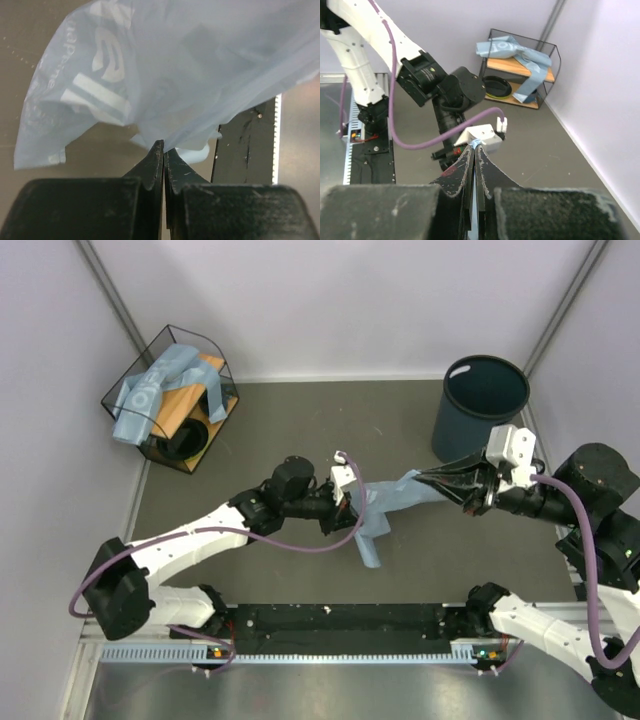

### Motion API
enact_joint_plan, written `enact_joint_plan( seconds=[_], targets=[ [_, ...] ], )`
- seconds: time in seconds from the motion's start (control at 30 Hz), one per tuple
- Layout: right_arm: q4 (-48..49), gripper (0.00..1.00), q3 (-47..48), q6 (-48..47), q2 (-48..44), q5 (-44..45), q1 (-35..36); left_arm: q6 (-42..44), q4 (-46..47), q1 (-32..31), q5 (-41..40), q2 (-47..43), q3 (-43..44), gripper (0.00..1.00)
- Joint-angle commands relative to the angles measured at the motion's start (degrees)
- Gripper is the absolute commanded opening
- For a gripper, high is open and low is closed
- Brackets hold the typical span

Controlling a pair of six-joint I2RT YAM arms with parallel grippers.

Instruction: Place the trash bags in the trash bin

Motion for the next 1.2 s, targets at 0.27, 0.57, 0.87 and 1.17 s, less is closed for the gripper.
enact_joint_plan(
  seconds=[0.27, 0.57, 0.87, 1.17],
  targets=[
    [-3.78, 0.0, -4.06, -1.82, 3.2, 14.62, 0.63, 11.96, -8.81, 7.96, 0.05, -15.43, 4.78, 0.0],
    [8.87, 0.0, 1.89, -2.35, 13.92, 4.83, -7.96, 15.86, -21.55, -2.69, 4.32, -23.85, 0.31, 0.0],
    [15.83, 0.0, -3.71, -10.5, 12.01, -21.68, -9.05, 5.16, -22.09, 12.12, 8.71, -25.66, 7.31, 0.57],
    [15.04, 0.0, -3.54, -13.24, 10.24, -21.24, -4.9, -10.23, -6.45, 16.3, 23.13, -14.84, 9.27, 0.61]
  ],
)
